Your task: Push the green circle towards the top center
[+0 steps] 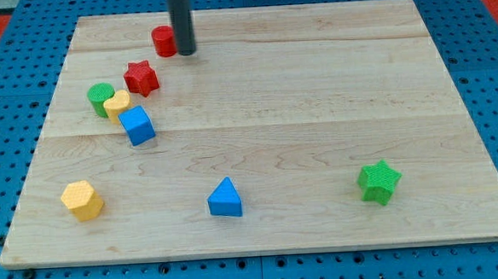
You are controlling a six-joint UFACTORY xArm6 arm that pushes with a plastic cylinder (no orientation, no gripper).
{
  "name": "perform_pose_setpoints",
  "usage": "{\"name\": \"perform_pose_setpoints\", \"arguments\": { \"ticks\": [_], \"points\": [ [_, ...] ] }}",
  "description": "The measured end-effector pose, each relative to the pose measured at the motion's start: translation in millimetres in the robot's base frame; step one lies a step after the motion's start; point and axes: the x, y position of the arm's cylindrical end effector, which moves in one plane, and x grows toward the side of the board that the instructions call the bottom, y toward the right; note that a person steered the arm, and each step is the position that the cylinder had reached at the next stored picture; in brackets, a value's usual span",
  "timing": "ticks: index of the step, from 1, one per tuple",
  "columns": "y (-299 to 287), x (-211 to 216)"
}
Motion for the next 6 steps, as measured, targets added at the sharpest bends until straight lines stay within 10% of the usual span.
{"name": "perform_pose_setpoints", "arguments": {
  "ticks": [6],
  "points": [
    [-38, -11]
  ]
}}
